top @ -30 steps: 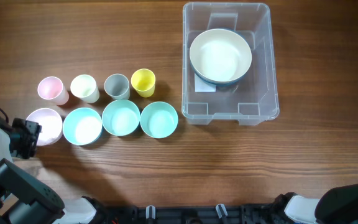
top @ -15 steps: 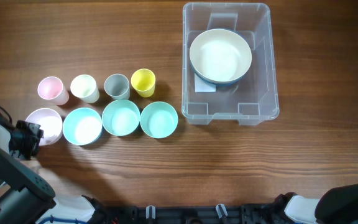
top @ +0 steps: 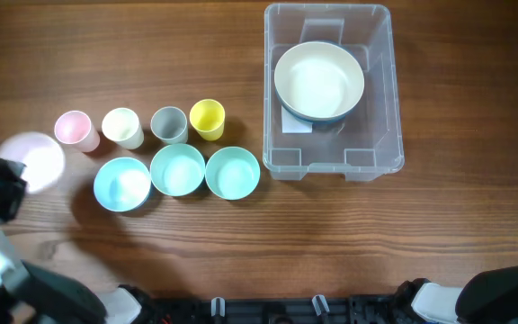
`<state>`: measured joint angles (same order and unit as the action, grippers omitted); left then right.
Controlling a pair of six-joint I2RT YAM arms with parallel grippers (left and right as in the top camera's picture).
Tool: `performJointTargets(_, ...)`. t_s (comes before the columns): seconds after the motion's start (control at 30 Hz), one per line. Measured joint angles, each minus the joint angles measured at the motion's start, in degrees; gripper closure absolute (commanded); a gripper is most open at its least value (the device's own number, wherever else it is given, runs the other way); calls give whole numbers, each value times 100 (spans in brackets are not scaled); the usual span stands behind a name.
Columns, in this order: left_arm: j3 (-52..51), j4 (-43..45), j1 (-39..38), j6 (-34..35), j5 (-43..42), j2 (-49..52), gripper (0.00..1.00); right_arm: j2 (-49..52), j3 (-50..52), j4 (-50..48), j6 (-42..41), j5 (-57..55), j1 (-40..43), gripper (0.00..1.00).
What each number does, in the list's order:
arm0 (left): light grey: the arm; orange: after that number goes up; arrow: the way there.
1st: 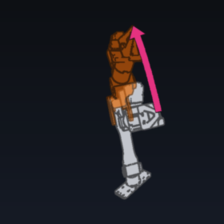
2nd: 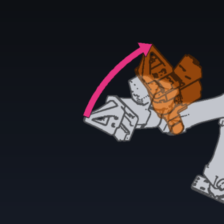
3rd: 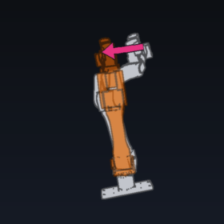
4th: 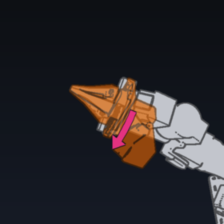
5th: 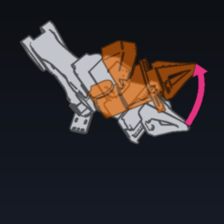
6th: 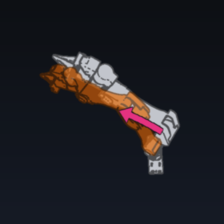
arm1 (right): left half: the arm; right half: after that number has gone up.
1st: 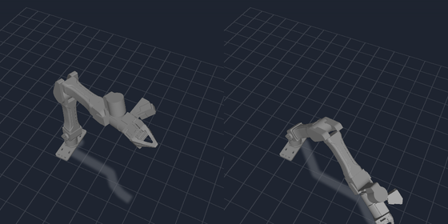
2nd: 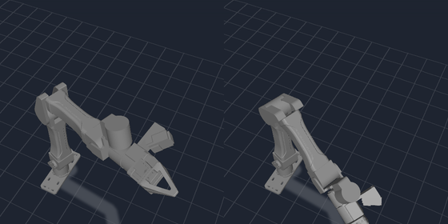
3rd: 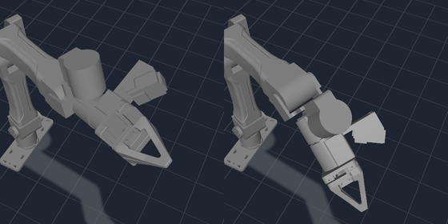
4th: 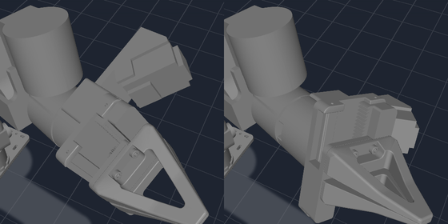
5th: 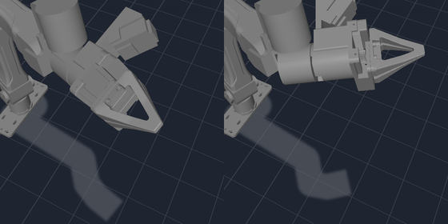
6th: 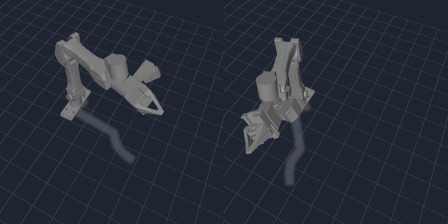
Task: Pack container
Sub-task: 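Carry the pink bowl with the left gripper into the bin's right side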
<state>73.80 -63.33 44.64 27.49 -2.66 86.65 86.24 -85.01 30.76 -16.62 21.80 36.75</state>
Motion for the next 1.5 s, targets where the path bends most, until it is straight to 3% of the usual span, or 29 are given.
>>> performJointTargets(0.1, 649, -94, -299, -116, -358, -616, 96, 0, 0, -2, 0, 0, 0, 0)
performJointTargets(0.27, 1005, 1318, -2653, -195, -968, -1172, 96, 2, 0, 4, 0, 0, 0, 0)
performJointTargets(0.4, 1023, 2828, -4863, -426, -1008, -815, 96, 2, 0, 0, 0, 0, 0, 0)
performJointTargets(0.57, 1060, 4168, -6441, -903, -898, 313, 96, 2, 0, 0, 0, 0, 0, 0)
performJointTargets(0.8, 1058, 5235, -7331, -1180, -1158, 1967, 96, 2, 0, 0, 0, 0, 0, 0)
performJointTargets(1.23, 1058, 4962, -8415, -1497, -1276, 2317, 96, 2, 0, 0, 0, 0, 0, 0)
performJointTargets(1.43, 1058, 4935, -8509, -1563, -1241, 2680, 96, 2, 0, 2, 0, 0, 0, 0)
performJointTargets(1.5, 1058, 4924, -8572, -1631, -1237, 2750, 91, 2, 0, 2, 0, 0, 0, 0)
